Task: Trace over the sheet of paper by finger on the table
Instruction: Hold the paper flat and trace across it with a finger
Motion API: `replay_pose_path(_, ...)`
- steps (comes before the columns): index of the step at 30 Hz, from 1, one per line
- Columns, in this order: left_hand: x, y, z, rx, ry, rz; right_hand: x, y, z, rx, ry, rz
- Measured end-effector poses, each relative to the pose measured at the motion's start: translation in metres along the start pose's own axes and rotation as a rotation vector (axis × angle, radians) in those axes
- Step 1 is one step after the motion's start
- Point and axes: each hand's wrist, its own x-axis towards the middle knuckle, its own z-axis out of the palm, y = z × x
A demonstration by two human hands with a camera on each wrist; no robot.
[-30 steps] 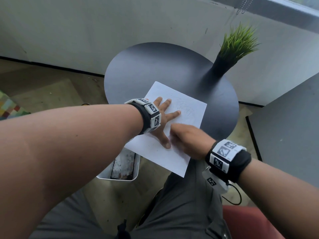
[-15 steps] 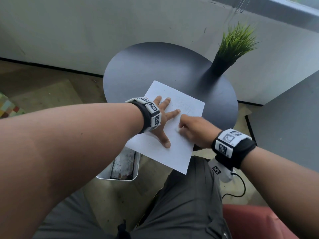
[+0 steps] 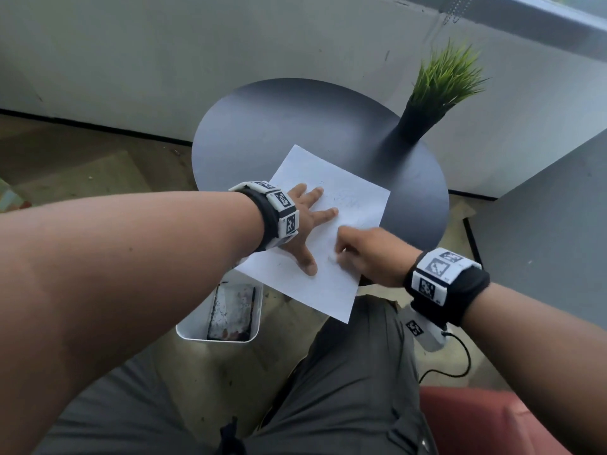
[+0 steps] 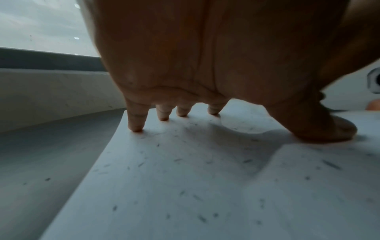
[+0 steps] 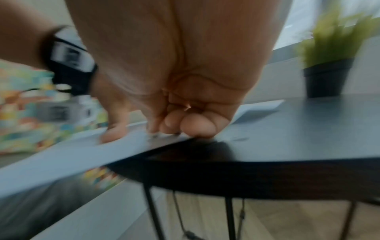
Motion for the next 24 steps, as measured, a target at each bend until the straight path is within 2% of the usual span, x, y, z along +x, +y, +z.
replay_pose_path(2,-0.001,0.001,-0.003,-0.003,-0.006,-0.004,0.008,0.012,-0.005,0.062,0.101,0.198)
replay_pose_path(3,-0.003,0.002,-0.004,-0.005,-0.011,-0.007,0.008,0.01,-0.003,0.049,0.117,0.228)
replay_pose_path(5,-0.004,0.002,-0.005,-0.009,-0.01,-0.011,0.001,-0.006,0.007,-0.02,0.095,0.124)
replay_pose_path(7,-0.005,0.001,-0.004,-0.026,0.019,-0.01,-0.01,-0.024,0.017,-0.044,0.007,-0.068)
replay_pose_path(9,-0.008,0.003,-0.001,-0.047,0.052,-0.005,-0.014,-0.027,0.017,0.003,-0.055,-0.108)
replay_pose_path(13,-0.007,0.012,0.004,-0.031,0.133,-0.01,0.007,0.01,0.0,0.119,0.096,0.259)
replay_pose_path(15,-0.006,0.014,0.006,-0.026,0.144,-0.014,0.012,0.022,-0.005,0.143,0.179,0.339)
replay_pose_path(17,-0.005,0.014,0.006,-0.03,0.116,-0.018,0.009,0.017,0.0,0.119,0.197,0.267)
replay_pose_path(18,-0.005,0.014,0.006,-0.031,0.092,-0.023,0.005,0.01,0.005,0.105,0.175,0.183)
replay_pose_path(21,-0.008,0.016,0.001,-0.014,0.023,-0.038,-0.011,-0.014,0.013,0.025,0.015,-0.114)
replay_pose_path(23,-0.011,0.018,-0.002,-0.013,-0.007,-0.04,-0.007,-0.006,0.005,-0.008,-0.002,-0.119)
replay_pose_path(24,-0.012,0.018,-0.003,-0.014,-0.014,-0.041,-0.002,0.003,0.0,-0.003,0.027,-0.032)
